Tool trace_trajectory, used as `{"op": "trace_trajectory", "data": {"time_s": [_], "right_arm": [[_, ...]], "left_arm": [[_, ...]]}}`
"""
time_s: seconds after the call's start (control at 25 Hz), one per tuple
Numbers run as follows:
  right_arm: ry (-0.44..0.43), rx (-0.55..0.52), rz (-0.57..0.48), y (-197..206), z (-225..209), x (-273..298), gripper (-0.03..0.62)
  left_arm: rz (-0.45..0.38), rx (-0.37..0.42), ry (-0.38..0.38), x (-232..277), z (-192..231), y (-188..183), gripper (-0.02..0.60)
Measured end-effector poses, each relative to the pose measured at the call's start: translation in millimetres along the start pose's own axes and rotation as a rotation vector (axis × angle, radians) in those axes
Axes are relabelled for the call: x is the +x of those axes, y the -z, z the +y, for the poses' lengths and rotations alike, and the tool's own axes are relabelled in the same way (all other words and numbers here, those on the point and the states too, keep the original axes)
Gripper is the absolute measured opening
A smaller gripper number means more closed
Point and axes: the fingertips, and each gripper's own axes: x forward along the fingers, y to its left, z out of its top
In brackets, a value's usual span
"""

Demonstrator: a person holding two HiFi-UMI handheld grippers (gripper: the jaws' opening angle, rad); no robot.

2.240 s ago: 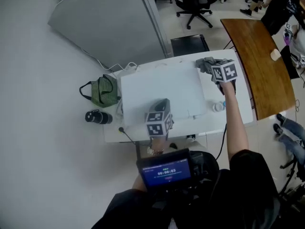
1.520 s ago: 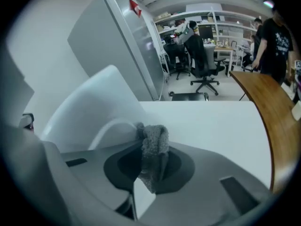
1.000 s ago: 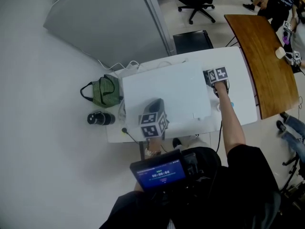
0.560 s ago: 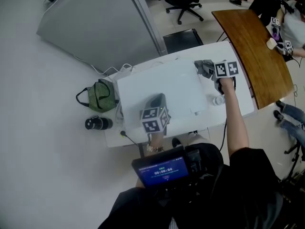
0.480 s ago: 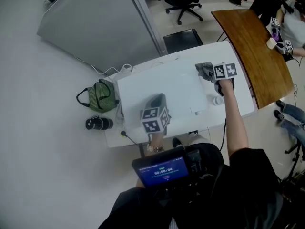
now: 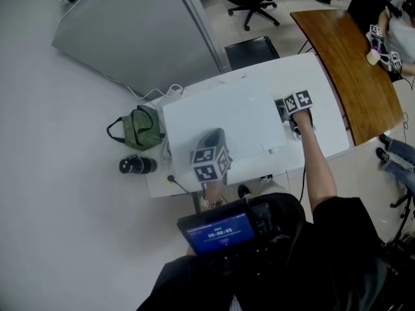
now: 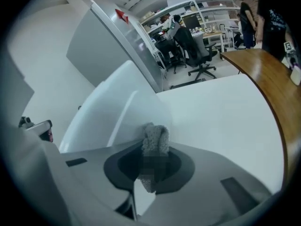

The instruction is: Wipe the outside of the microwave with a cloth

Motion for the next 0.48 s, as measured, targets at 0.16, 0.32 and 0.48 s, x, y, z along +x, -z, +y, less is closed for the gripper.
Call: {"op": "trace_trajectory", "data": {"time_s": [0.16,0.32,0.48], "right_arm": [[0.042,0.011,0.080,20,-15,23,0.040],[0.072,0.034,0.122,33,-24,37,0.040],[0.073,0.055,0.121,36,-28,40,0.040]], "left_arm": [[0.003,-0.006,-0.013,-5,5,2,0.000],[0.002,-0.012,-0.027,-9,10,3,0.000],[0.001,-0.017,-0.032,-11,10,5,0.000]]}}
